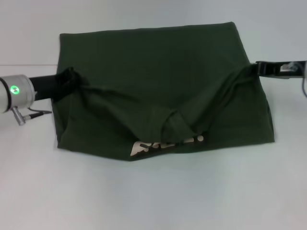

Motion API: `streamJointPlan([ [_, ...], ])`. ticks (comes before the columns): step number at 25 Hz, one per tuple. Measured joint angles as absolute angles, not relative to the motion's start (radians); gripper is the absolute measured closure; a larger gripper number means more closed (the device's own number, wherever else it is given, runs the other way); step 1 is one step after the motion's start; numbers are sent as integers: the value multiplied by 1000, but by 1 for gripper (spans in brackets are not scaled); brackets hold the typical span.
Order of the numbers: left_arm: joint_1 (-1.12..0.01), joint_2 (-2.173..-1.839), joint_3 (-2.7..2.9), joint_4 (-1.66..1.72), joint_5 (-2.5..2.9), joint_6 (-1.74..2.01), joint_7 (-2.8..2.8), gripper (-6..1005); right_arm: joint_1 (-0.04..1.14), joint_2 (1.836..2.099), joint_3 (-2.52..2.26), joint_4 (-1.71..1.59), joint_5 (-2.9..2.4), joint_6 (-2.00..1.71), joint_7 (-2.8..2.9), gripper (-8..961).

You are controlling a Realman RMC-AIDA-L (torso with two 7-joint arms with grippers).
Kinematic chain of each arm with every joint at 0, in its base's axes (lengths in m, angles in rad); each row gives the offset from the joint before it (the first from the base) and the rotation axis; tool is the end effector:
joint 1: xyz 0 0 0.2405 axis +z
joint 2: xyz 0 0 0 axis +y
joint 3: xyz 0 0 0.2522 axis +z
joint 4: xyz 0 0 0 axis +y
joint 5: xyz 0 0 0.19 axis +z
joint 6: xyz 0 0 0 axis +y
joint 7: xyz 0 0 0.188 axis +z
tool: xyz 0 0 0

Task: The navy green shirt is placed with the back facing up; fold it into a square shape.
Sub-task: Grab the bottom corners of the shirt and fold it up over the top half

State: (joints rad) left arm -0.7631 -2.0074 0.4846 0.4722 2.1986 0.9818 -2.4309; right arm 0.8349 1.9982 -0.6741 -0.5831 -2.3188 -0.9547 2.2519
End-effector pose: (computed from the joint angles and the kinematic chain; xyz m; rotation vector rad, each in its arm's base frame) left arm -0.2662 0.4431 -0.0063 -1.7612 -1.8389 -0.7495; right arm 0.2378 0.4654 -0.0001 -2.1043 1.3352 0.3998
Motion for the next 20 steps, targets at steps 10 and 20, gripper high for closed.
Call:
streamJointPlan([
  [10, -746, -2031, 505, 535, 2190, 896, -2428, 997, 853, 2016, -762, -561, -2316, -761, 2256, 909],
  [20, -775, -2045, 535, 538, 2191, 826, -2423, 996, 912, 2024, -809, -531, -2320, -650, 2247, 907],
])
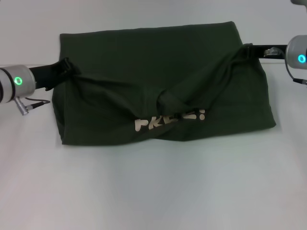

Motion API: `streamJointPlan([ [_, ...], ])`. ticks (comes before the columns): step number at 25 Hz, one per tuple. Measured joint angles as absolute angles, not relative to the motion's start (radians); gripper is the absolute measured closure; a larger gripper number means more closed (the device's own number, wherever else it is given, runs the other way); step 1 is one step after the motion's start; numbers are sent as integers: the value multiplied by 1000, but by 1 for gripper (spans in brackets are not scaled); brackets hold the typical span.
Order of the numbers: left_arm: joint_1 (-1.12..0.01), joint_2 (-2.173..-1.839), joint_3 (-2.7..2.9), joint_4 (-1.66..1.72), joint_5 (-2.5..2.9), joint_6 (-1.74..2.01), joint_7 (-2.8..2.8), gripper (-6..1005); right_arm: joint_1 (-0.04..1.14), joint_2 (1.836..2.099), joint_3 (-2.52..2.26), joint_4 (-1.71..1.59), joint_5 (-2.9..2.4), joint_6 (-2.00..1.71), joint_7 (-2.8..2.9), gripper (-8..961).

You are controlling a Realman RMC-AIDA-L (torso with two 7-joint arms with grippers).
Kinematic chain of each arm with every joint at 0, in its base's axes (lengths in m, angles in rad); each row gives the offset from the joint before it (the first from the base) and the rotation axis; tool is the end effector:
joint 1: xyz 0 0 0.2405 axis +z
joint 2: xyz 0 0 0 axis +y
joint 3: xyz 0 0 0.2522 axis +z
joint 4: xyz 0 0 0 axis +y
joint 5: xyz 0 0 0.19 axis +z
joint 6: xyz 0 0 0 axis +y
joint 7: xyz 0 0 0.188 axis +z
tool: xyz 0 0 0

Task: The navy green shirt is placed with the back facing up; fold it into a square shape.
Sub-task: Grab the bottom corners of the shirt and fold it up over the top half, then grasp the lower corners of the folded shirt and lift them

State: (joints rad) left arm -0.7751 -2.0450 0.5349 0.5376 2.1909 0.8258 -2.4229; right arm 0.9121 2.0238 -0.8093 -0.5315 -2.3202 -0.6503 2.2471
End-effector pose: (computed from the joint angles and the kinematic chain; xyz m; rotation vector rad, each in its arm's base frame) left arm -0.2662 0.4630 0.0027 -1.6915 -1.6977 -0.7249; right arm 0.2191 0.5015 -0.0041 -2.0101 1.1195 0.3273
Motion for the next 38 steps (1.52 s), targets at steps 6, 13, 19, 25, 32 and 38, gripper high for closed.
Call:
streamJointPlan([
  [6, -777, -2059, 573, 538, 2191, 786, -2422, 996, 920, 2031, -836, -516, -2321, -598, 2247, 904],
  [13, -784, -2061, 576, 539, 2189, 785, -2422, 997, 933, 2031, -881, -516, -2322, -566, 2253, 899],
  [19, -785, -2044, 595, 524, 2194, 810, -2421, 985, 935, 2026, -894, -514, -2368, -578, 2255, 895],
  [25, -785, -2038, 603, 539, 2189, 828, -2424, 889, 940, 2020, -891, -525, -2479, -572, 2331, 892],
  [32, -687, -2064, 586, 682, 2069, 990, -2429, 664, 858, 2033, -870, -733, -2466, -712, 2370, 519],
  [38, -574, -2044, 580, 702, 1937, 1236, -2306, 332, 703, 2037, -867, -867, -2275, -904, 2360, 334],
])
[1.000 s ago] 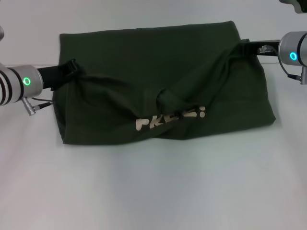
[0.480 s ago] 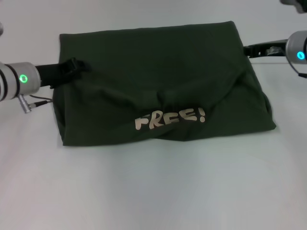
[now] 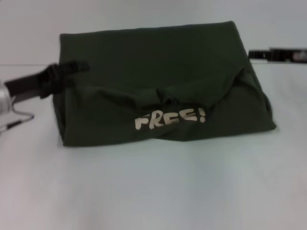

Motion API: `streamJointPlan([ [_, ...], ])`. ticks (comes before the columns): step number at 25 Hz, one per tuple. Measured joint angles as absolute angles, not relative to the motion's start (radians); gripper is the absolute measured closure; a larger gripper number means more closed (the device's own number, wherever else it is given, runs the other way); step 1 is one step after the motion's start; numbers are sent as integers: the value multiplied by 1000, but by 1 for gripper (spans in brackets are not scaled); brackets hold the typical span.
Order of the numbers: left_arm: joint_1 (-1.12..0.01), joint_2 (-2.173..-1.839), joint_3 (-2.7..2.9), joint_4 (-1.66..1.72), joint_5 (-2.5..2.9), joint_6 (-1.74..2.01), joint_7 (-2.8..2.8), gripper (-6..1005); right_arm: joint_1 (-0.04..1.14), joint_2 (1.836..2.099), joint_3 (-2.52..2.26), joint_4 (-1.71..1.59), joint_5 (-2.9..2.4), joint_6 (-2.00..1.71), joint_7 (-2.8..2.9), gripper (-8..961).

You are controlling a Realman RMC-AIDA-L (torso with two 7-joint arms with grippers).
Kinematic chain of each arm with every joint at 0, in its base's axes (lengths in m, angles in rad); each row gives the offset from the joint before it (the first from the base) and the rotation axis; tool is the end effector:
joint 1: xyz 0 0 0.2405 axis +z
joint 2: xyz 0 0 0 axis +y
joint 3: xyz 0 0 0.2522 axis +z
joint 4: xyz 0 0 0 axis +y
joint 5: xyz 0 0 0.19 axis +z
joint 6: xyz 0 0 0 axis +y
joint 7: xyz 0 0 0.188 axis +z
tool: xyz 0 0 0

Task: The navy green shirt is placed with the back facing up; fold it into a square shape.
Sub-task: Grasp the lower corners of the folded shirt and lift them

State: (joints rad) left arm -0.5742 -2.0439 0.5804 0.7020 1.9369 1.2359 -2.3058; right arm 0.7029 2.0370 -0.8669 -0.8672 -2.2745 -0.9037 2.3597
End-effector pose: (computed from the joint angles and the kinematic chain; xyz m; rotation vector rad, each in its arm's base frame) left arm -0.2553 0.4048 0.0233 -1.9242 -1.6887 -0.9703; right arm 0.2335 0.4650 0.0279 -2.0315 1.1878 0.4048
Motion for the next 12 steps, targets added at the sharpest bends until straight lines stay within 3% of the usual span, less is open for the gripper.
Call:
streamJointPlan([
  [6, -494, -2037, 586, 655, 1936, 1254, -2050, 62, 543, 2028, -825, -847, -1965, -1081, 2248, 205],
  [12, -466, -2049, 610, 616, 1977, 1158, -1958, 63, 497, 2016, -713, -736, -1828, -1237, 2127, 95],
])
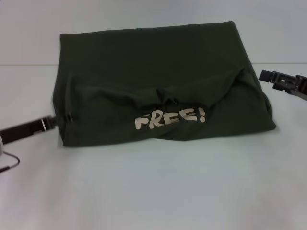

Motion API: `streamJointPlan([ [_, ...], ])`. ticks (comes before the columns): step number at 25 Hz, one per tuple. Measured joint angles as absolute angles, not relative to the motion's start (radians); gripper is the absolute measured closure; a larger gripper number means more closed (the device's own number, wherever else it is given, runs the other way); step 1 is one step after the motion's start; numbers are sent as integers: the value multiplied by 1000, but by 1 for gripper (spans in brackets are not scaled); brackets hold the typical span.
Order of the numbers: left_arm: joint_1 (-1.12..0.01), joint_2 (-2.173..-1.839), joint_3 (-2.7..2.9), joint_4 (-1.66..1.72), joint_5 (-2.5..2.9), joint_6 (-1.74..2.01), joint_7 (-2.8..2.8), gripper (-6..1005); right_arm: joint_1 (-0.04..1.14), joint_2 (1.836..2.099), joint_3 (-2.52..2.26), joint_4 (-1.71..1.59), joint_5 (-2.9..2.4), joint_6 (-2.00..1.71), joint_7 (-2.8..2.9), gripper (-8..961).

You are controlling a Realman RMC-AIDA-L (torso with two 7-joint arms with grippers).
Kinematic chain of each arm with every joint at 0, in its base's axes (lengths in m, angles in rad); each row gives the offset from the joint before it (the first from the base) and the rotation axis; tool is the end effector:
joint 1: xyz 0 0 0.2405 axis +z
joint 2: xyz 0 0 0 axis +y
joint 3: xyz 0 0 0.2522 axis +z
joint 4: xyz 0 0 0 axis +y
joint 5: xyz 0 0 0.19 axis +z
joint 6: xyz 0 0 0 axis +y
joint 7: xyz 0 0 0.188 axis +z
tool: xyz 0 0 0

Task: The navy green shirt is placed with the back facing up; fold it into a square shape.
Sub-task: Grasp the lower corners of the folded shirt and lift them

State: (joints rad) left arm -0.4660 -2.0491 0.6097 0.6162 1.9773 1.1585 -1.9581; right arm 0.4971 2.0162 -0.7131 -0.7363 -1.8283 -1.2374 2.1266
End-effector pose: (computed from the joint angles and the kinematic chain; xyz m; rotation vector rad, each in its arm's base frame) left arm -0.3153 0.3664 -0.0026 -2.0087 -1.4902 -0.6973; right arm 0.2640 0.3918 0.0295 -2.0550 1.4665 0.8878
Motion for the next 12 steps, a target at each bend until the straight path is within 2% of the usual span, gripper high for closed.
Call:
streamJointPlan([
  [5, -472, -2073, 622, 609, 2036, 1118, -1964, 63, 502, 1999, -692, -697, -1826, -1253, 2115, 86],
  [12, -471, -2082, 623, 595, 2036, 1134, -1965, 87, 506, 1999, -691, -693, -1824, -1257, 2115, 89],
])
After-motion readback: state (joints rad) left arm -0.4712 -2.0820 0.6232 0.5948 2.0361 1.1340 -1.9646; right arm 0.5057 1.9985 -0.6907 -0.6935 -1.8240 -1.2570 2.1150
